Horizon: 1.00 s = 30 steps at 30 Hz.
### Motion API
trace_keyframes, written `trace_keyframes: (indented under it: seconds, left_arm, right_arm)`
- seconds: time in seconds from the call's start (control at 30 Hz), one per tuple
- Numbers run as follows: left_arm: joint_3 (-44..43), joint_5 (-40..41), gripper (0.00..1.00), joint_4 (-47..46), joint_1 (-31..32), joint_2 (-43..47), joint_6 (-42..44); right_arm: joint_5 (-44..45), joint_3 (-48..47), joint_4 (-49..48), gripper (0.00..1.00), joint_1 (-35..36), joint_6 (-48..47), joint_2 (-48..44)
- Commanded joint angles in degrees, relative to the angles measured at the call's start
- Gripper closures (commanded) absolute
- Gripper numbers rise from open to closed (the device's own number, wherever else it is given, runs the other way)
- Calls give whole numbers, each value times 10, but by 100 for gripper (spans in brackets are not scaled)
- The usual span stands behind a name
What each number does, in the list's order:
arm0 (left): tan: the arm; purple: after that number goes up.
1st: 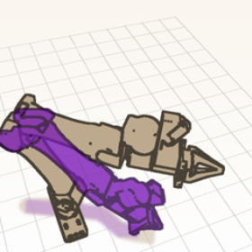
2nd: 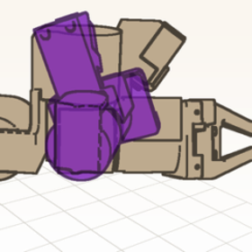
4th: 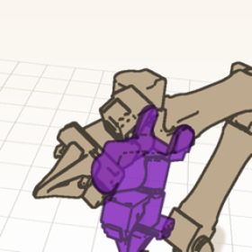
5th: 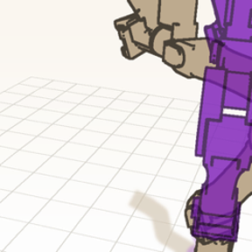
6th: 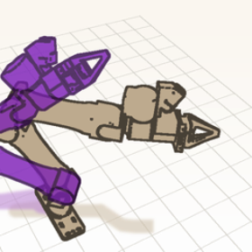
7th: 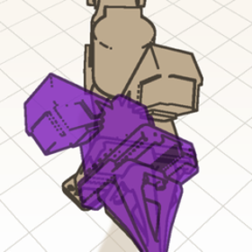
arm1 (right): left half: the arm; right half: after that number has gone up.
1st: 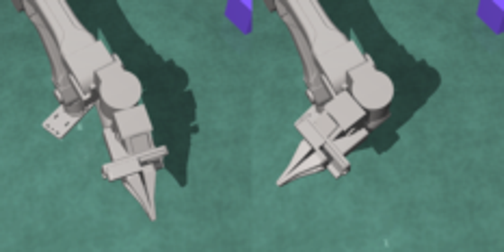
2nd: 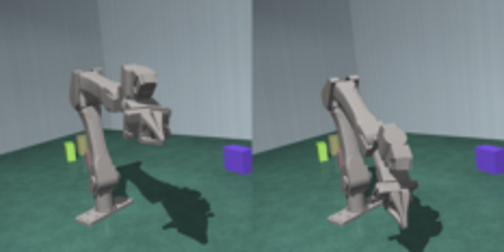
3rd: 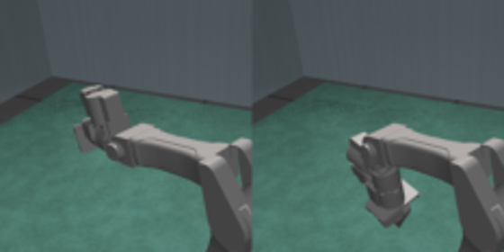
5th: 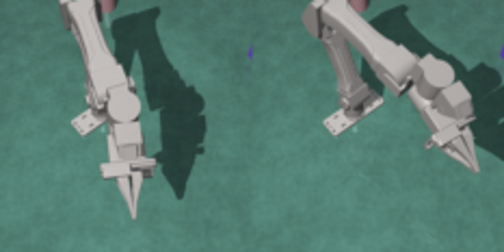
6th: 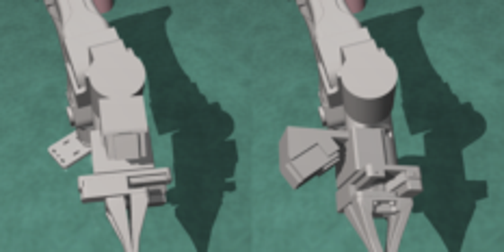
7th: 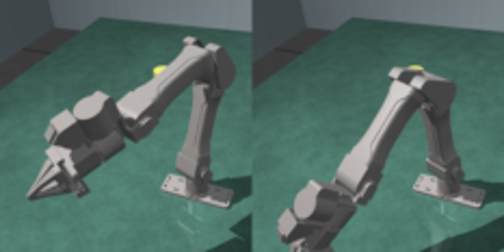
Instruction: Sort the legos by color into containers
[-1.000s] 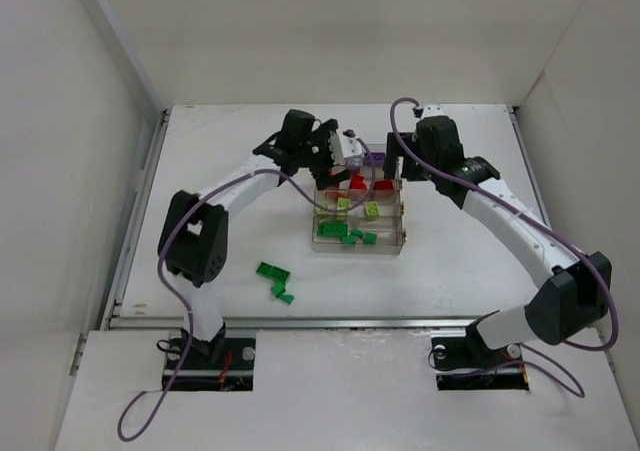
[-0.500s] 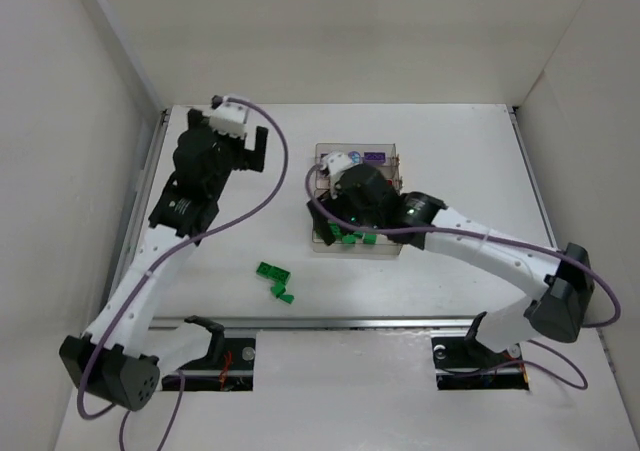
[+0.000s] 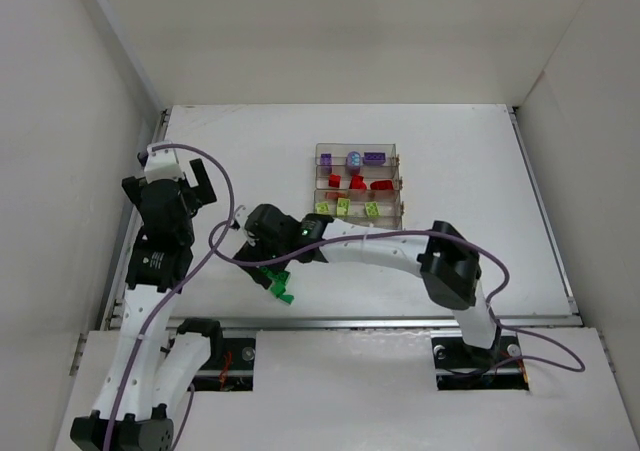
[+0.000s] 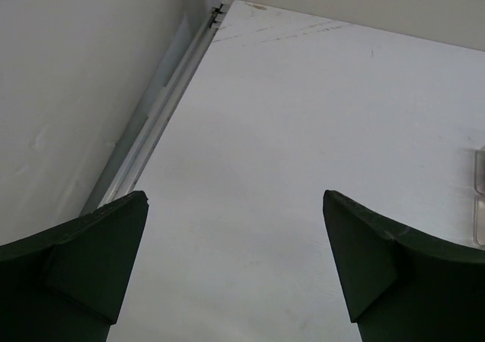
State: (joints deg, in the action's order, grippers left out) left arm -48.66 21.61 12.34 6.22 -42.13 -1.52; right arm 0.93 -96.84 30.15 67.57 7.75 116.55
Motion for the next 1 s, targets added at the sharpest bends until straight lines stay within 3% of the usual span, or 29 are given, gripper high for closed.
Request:
trace_keyframes:
  seconds: [0.0, 0.3, 0.47, 0.57, 0.6, 0.73, 0.8, 0.97]
  left_arm:
    - [16, -18, 0, -27, -7, 8, -28]
    - [23, -31, 0, -27, -7, 20, -33]
    - [23, -43, 0, -21, -12, 20, -38]
    - [28, -50, 0, -21, -12, 20, -38]
    - [28, -56, 0, -21, -12, 20, -38]
    - [28, -56, 0, -21, -12, 20, -38]
    - [28, -56, 0, -21, -17, 20, -38]
    - [28, -77, 0, -21, -17, 20, -28]
  right_arm:
    - [-2, -52, 15, 6, 0, -10, 34]
    - [33, -117, 30, 8, 5, 2, 131]
    - [49, -139, 35, 21, 5, 2, 162]
    - [43, -139, 30, 43, 5, 2, 168]
    - [43, -145, 30, 60, 5, -3, 168]
    - [43, -150, 36, 94, 5, -3, 146]
    - [57, -158, 28, 100, 5, -3, 128]
    - [129, -208, 10, 100, 5, 24, 78]
